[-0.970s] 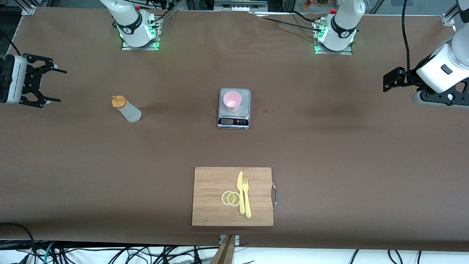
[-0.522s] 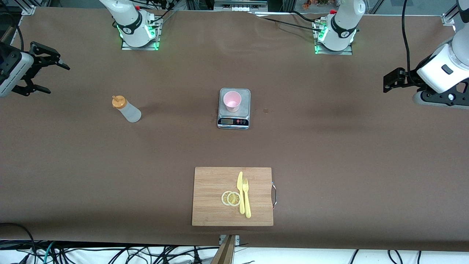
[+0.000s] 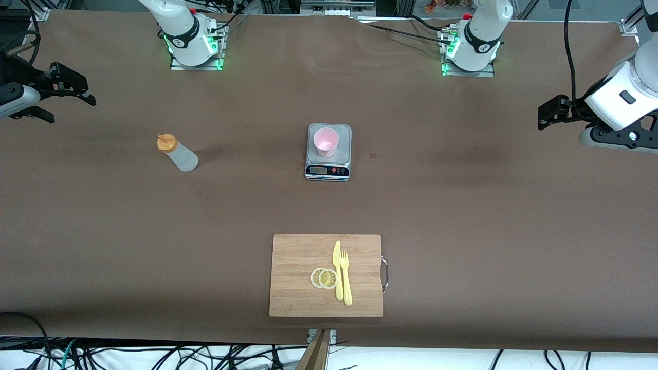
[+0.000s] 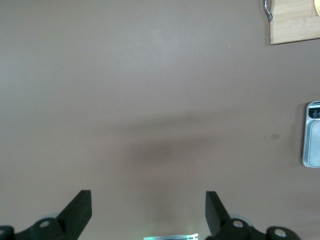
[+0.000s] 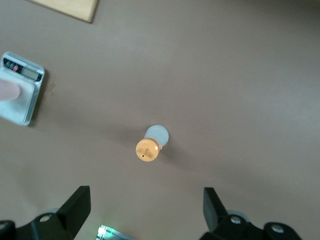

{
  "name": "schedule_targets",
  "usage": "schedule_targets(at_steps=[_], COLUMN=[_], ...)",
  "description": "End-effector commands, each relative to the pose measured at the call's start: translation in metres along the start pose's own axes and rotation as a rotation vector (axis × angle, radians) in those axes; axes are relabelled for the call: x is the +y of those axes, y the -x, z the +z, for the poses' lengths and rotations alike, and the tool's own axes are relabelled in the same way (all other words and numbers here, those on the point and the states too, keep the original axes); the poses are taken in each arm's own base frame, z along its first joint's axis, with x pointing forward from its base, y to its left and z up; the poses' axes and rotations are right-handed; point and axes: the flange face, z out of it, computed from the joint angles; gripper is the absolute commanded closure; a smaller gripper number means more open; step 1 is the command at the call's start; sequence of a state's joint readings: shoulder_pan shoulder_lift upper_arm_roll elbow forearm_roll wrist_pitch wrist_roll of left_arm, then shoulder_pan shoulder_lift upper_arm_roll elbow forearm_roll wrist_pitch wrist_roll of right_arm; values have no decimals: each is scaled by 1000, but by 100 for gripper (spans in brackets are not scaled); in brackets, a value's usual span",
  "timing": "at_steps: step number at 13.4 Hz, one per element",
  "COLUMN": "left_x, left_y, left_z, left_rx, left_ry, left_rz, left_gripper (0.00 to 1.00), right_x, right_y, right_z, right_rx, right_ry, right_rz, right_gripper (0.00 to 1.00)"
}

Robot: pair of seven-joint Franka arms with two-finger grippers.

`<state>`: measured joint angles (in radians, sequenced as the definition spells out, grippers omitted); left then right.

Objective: Add sauce to pink cup with both arms

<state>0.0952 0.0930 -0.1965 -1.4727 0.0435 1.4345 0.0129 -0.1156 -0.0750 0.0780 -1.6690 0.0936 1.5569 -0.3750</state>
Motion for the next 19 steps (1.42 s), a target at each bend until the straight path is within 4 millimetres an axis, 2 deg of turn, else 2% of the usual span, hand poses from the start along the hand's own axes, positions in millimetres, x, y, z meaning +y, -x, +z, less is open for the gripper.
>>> schedule_targets(at_steps=[1,4,7,11,19], left_x=[-6,-4,3,-4,-3], left_y=[-2,-3,-4,-3,-3], left_z=[-4,-4,-6,-7,-6], left_rx=[11,19,29,31,28], left_ry=[-21,-21,-23,-33,-26], left_rz=[20,24,36,24,26], left_gripper=[0,0,0,0,0], right_x=[-4,-14,-39,-39,-34], right_y=[2,3,4,8,4], right_z=[-15,-21,-26,-30,-27], right_rx=[26,39,48,46,46], right_ry=[41,47,69,108,113], right_rz=[62,149,195,202,205], right_gripper=[0,0,0,0,0])
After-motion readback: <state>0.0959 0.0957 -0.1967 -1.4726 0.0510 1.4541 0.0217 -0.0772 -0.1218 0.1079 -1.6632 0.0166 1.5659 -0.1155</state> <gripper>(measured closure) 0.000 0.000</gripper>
